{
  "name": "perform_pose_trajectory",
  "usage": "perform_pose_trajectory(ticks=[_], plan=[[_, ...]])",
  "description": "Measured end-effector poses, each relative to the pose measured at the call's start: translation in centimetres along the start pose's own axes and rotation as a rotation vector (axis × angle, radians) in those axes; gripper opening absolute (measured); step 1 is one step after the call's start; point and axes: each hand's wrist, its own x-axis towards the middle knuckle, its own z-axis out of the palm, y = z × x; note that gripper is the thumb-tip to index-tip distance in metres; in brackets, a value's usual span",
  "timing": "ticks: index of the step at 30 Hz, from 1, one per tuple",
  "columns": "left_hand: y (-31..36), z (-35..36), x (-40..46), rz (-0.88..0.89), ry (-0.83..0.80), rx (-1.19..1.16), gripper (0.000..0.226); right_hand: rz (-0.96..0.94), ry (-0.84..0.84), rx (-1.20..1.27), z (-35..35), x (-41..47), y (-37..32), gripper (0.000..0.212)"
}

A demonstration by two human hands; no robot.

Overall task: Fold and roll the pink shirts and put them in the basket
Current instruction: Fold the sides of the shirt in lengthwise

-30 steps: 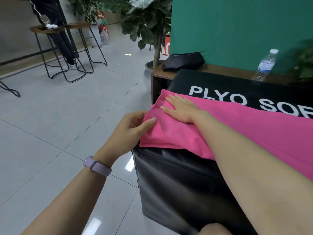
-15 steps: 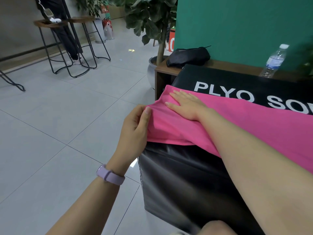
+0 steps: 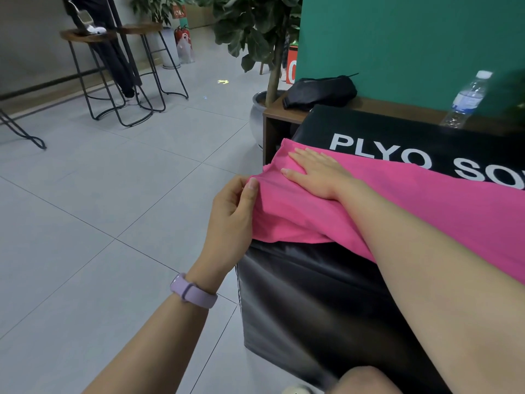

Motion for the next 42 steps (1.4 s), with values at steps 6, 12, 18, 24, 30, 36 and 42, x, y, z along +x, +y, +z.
perform_pose_trajectory(ticks=[6,12,18,24,30,36,42], plan=[[-0.1,-0.9,-0.8,-0.078,0.002,-0.064,0.023,0.004,0.006,0.004,0.1,0.0,0.1,0.082],[-0.9,-0.9,-4.1,-0.080,0.215,0.090,0.008,0.001,0.020,0.003,0.3,0.2,0.2,0.082],[-1.0,-0.8,-5.6,-0.140,0.038,0.050,0.031,0.007,0.016,0.004,0.2,0.2,0.1,0.082],[-0.1,-1.6,-4.6,-0.107,-0.163,-0.208,0.030,0.013,0.010,0.000,0.1,0.1,0.1,0.082],[-0.4,-3.0,-4.2,-0.034,-0.287,-0.240,0.034,0.016,0.009,-0.005,0.1,0.1,0.1,0.082],[-2.4,-4.2,-3.9,-0.085,-0.176,-0.252,0.040,0.010,0.015,-0.003,0.1,0.1,0.2,0.082],[-4.0,-3.8,-4.5,-0.039,-0.015,-0.033,0.029,0.004,0.022,-0.001,0.2,0.1,0.4,0.083]])
